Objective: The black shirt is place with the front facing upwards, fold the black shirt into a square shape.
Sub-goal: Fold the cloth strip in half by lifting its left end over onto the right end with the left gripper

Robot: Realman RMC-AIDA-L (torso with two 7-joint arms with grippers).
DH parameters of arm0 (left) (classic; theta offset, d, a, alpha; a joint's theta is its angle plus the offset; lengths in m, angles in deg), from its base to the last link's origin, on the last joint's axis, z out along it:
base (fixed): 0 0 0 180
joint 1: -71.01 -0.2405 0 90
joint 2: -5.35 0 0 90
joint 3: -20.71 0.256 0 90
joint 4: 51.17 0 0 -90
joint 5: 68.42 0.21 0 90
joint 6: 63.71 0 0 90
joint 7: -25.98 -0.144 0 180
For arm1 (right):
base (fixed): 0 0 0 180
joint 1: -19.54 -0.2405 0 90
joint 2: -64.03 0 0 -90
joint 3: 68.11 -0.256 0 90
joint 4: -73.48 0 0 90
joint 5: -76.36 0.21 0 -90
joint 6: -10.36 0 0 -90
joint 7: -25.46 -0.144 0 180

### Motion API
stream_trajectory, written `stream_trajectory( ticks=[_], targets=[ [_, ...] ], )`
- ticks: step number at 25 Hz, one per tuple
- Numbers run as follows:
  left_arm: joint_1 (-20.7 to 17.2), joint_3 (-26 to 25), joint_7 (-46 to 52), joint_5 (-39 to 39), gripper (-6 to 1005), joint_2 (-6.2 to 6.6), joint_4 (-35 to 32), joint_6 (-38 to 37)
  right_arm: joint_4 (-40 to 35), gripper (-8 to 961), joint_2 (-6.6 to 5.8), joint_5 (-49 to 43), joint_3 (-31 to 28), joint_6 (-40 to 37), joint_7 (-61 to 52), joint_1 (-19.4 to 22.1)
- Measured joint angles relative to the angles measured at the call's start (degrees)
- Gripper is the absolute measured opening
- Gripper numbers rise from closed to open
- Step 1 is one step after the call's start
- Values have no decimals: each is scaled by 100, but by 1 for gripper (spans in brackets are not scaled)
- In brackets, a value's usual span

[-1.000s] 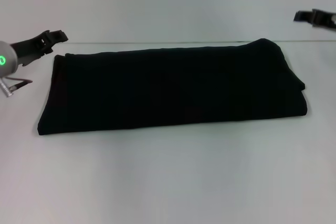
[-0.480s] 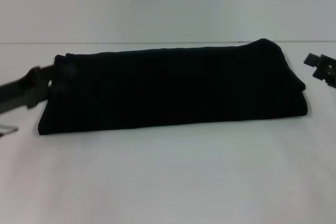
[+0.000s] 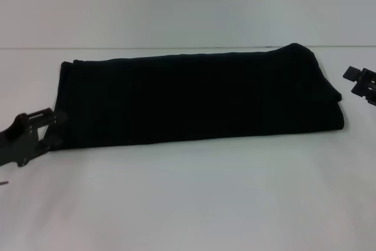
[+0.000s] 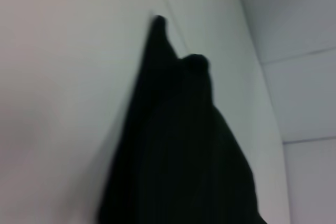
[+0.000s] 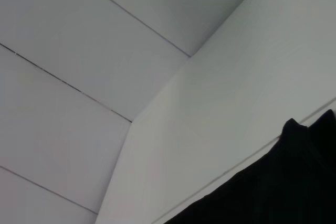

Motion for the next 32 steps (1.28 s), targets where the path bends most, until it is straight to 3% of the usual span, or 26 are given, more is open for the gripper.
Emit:
stream_trajectory(
  ticks=[9, 32],
  targets=[
    [-188, -142, 245, 105, 608, -31, 97, 235, 20, 704, 13, 33, -7, -22, 74, -10],
    [-29, -239, 344, 156, 609, 20, 543, 844, 103, 702, 55, 13, -236, 55, 221, -7]
  ],
)
